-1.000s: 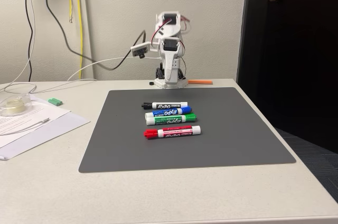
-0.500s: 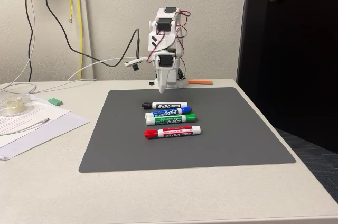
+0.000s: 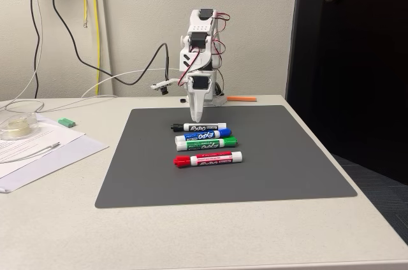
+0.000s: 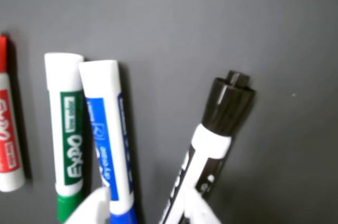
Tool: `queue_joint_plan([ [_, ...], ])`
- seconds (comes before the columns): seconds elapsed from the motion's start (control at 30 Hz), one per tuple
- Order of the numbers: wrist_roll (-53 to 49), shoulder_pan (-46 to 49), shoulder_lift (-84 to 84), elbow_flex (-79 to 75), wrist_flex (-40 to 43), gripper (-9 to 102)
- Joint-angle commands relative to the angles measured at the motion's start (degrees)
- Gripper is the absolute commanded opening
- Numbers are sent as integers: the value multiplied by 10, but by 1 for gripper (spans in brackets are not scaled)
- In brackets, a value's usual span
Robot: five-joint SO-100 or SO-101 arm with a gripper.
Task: Pick up the black marker.
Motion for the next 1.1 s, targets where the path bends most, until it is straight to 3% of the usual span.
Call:
queue_joint_plan([
  [0.0,-2,-4,15,1,-4,23],
  [0.23,-11,4,5,-1,-12,14],
  [0.37,-32,9,5,-3,-14,14],
  [0.53,-31,8,5,1,-14,16],
  [0.63,-23,7,11,-2,-4,24],
  [0.8,50,9,9,-6,29,30],
  [1.07,79,-7,7,-7,72,30],
])
